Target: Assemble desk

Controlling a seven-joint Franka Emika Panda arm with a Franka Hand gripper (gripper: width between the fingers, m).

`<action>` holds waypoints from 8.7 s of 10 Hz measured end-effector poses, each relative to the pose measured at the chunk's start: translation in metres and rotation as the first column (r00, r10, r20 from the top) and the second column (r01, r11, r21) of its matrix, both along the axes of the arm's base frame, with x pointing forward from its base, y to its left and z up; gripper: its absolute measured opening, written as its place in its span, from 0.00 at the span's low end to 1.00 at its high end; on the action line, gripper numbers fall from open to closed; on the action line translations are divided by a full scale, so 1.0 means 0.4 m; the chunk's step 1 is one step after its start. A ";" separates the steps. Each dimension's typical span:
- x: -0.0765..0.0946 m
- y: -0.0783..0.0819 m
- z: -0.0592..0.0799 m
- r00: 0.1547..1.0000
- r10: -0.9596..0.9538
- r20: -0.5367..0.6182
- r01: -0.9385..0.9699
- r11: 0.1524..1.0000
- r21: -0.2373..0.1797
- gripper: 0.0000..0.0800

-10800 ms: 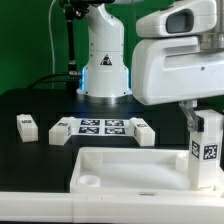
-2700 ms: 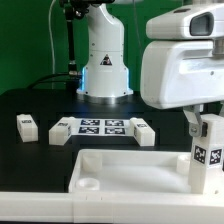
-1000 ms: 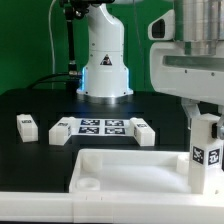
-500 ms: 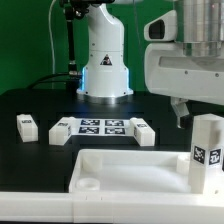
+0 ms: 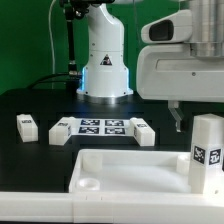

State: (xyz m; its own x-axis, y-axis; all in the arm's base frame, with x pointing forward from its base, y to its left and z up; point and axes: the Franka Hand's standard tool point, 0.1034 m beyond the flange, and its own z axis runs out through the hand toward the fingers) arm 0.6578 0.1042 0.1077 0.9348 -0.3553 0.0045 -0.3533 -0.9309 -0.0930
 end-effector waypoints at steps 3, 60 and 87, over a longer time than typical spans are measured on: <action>0.000 0.004 0.000 0.952 0.306 0.019 -0.305 0.951 -0.041 0.81; -0.344 -0.093 -0.085 0.918 0.389 -0.072 -0.393 0.917 -0.065 0.81; -0.570 -0.136 -0.184 0.425 0.376 -0.823 -0.289 0.918 0.270 0.81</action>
Offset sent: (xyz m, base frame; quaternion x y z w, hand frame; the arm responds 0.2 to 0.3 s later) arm 0.0013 0.0022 0.0018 -0.0196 -0.0034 -0.1982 0.9800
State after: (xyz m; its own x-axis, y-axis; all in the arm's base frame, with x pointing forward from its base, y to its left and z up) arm 0.4298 0.0498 0.0343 0.5038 0.0258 -0.8634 0.0387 -0.9992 -0.0073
